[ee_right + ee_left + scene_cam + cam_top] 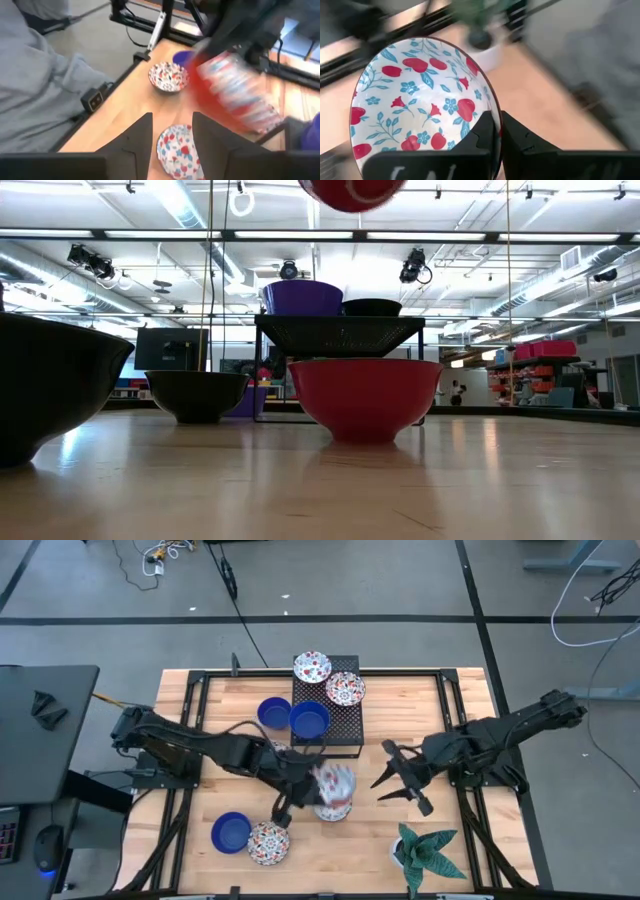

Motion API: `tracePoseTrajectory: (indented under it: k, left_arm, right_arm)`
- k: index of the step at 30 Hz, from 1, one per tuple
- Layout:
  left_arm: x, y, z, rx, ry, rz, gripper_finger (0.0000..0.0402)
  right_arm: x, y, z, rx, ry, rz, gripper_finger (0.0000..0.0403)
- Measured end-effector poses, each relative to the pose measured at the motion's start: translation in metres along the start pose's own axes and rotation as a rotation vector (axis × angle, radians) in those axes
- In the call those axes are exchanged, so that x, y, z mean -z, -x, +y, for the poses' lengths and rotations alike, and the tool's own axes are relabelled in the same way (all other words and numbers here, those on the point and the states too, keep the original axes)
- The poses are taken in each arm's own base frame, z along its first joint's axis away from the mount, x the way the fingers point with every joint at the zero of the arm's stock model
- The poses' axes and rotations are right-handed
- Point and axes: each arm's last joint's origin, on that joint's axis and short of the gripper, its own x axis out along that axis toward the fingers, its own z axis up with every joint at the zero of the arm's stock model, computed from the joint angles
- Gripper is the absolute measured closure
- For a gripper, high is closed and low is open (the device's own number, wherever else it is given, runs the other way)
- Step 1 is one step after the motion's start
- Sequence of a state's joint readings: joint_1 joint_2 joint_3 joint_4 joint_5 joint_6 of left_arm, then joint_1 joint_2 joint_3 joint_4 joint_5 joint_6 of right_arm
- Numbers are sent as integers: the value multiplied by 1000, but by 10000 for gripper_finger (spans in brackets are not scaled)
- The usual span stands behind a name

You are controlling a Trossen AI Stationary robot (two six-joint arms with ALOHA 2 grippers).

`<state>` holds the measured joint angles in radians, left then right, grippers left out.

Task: Pick & Place Mini bowls
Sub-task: Stack the top red patterned bowl on the red patterned bowl on the shelf

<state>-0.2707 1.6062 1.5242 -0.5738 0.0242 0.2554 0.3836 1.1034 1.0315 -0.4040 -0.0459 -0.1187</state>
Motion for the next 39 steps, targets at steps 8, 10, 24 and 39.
tracePoseTrajectory:
  k: [8,10,24,39]
  left_arm:
    - [-18,78,79,-565,91,202,389]
    - [-11,90,105,-622,105,214,389]
    - [73,68,222,-548,109,436,387]
    - [104,41,245,-521,157,539,382]
  right_arm:
    - [56,-36,13,40,-66,-55,294]
    - [70,-42,13,65,-88,-102,299]
    - [96,-47,13,125,-118,-241,317]
    - [95,-47,13,127,-105,-243,317]
